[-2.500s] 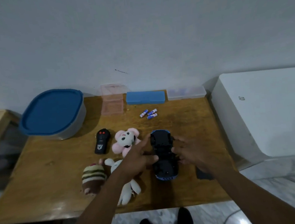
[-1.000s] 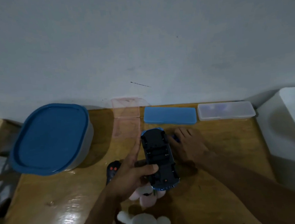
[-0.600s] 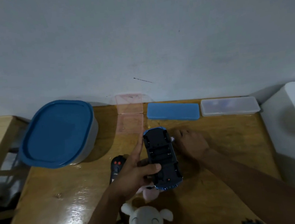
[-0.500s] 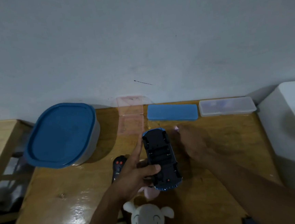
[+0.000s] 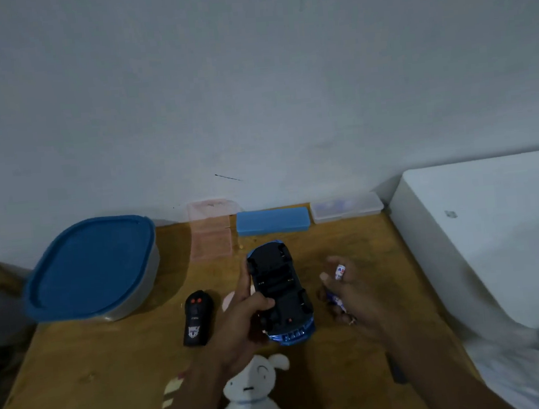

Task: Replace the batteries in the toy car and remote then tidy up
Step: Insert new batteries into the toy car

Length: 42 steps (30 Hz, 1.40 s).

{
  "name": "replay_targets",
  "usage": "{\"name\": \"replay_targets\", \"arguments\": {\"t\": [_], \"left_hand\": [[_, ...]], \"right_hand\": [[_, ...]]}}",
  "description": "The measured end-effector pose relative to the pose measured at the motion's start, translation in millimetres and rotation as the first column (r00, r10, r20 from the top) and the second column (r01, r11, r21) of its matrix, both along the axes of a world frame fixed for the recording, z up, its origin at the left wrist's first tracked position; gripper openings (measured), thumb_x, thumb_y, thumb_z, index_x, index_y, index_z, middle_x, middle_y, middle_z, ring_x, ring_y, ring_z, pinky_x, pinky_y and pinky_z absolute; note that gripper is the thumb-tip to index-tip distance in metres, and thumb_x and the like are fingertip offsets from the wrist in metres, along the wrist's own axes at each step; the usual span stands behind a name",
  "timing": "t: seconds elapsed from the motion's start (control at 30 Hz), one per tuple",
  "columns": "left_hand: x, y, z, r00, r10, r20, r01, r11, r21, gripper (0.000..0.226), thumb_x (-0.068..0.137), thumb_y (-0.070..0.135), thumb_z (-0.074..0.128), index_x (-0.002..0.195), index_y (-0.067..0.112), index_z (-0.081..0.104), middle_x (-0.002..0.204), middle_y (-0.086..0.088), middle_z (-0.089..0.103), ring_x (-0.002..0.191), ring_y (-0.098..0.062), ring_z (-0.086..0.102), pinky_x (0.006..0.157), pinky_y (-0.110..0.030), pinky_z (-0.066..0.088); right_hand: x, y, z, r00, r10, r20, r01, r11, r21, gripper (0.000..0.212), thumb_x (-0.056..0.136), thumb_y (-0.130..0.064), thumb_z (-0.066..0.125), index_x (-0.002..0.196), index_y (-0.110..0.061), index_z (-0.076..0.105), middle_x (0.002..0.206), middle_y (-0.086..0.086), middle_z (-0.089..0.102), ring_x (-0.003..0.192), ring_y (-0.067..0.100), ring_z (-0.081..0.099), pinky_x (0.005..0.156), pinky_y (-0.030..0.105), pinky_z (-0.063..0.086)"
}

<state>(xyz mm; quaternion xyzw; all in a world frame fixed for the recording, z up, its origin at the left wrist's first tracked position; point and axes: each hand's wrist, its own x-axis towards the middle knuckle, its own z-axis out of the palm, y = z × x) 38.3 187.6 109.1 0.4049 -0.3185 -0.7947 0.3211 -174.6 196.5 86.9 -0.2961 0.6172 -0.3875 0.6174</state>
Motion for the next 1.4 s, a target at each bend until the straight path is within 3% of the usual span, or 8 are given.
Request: {"name": "replay_targets", "arguments": {"t": [0.1,0.33,0.53,0.73,0.83,1.03,1.27,1.4], "left_hand": [[-9.7,12.1,8.6,0.996,-0.032,-0.081,0.032,0.999,-0.001,0.085,0.086,-0.005,0.047,0.141,0.056,0.028,0.128,-0.006,0.065,0.115,-0.037,0.062,0.097,-0.06,0.046],[-19.9,32.6,22.3,0.983,-0.131,-0.126,0.121,0.989,-0.083,0.098,0.074,-0.005,0.06,0.143,0.055,0.024,0.13,-0.006,0.063,0.117,-0.037,0.06,0.095,-0.052,0.051],[-21.9,37.1,28.3,0.984,-0.174,-0.025,0.169,0.974,-0.15,0.108,0.074,-0.005,0.064,0.143,0.06,0.011,0.127,-0.002,0.065,0.118,-0.034,0.061,0.101,-0.056,0.045],[-27.0,29.0,27.4,0.989,-0.134,0.066,0.144,0.971,-0.192,0.106,0.08,-0.006,0.065,0.142,0.062,0.012,0.122,-0.002,0.069,0.113,-0.033,0.064,0.098,-0.057,0.046],[-34.2,25.3,25.5,0.994,-0.093,0.061,0.103,0.977,-0.189,0.108,0.079,-0.007,0.065,0.142,0.062,0.012,0.124,-0.004,0.067,0.113,-0.034,0.063,0.098,-0.057,0.047],[-40.6,16.9,20.3,0.998,-0.046,0.031,0.051,0.977,-0.207,0.116,0.068,0.001,0.075,0.143,0.06,0.009,0.128,-0.006,0.065,0.116,-0.037,0.061,0.102,-0.062,0.041],[-36.6,12.8,23.9,0.998,-0.034,0.045,0.044,0.973,-0.227,0.112,0.073,-0.003,0.069,0.144,0.059,0.008,0.128,-0.01,0.064,0.115,-0.038,0.061,0.102,-0.06,0.042],[-32.4,15.6,25.6,0.994,-0.03,0.107,0.058,0.962,-0.268,0.11,0.079,-0.007,0.067,0.142,0.06,0.007,0.124,-0.007,0.067,0.112,-0.033,0.064,0.099,-0.052,0.048]], "right_hand": [[-3.9,22.5,10.9,0.999,-0.01,0.04,0.01,1.0,-0.002,0.019,0.1,-0.021,0.048,0.118,-0.029,0.05,0.075,0.009,0.055,0.044,0.01,0.041,0.038,0.019,0.027],[-11.2,62.6,27.4,0.993,-0.077,0.089,0.079,0.997,-0.02,0.022,0.099,-0.027,0.051,0.116,-0.02,0.062,0.077,0.005,0.052,0.048,0.007,0.038,0.037,0.02,0.023],[-13.6,65.0,41.2,0.981,-0.127,0.148,0.13,0.991,-0.011,0.022,0.1,-0.033,0.045,0.095,-0.012,0.046,0.06,0.001,0.051,0.041,0.006,0.034,0.032,0.017,0.021],[-31.6,49.4,45.4,0.981,-0.088,0.175,0.093,0.995,-0.021,0.029,0.098,-0.037,0.048,0.124,-0.029,0.057,0.071,0.004,0.054,0.043,0.006,0.034,0.032,0.017,0.024],[-41.0,41.9,49.1,0.951,-0.108,0.291,0.117,0.993,-0.015,0.03,0.099,-0.033,0.046,0.125,-0.019,0.054,0.068,0.004,0.052,0.04,0.005,0.033,0.03,0.016,0.024],[-47.0,30.7,60.0,0.906,-0.079,0.415,0.08,0.997,0.013,0.027,0.095,-0.04,0.05,0.085,-0.015,0.05,0.06,0.002,0.046,0.036,0.006,0.031,0.028,0.015,0.021],[-42.0,25.5,64.7,0.936,-0.02,0.351,0.028,0.999,-0.017,0.03,0.09,-0.039,0.059,0.077,-0.013,0.05,0.056,0.0,0.047,0.037,0.006,0.033,0.028,0.017,0.024],[-37.1,31.4,64.1,0.888,-0.046,0.457,0.058,0.998,-0.014,0.026,0.091,-0.028,0.057,0.07,-0.014,0.049,0.061,0.003,0.044,0.037,0.007,0.034,0.028,0.017,0.025]]}}
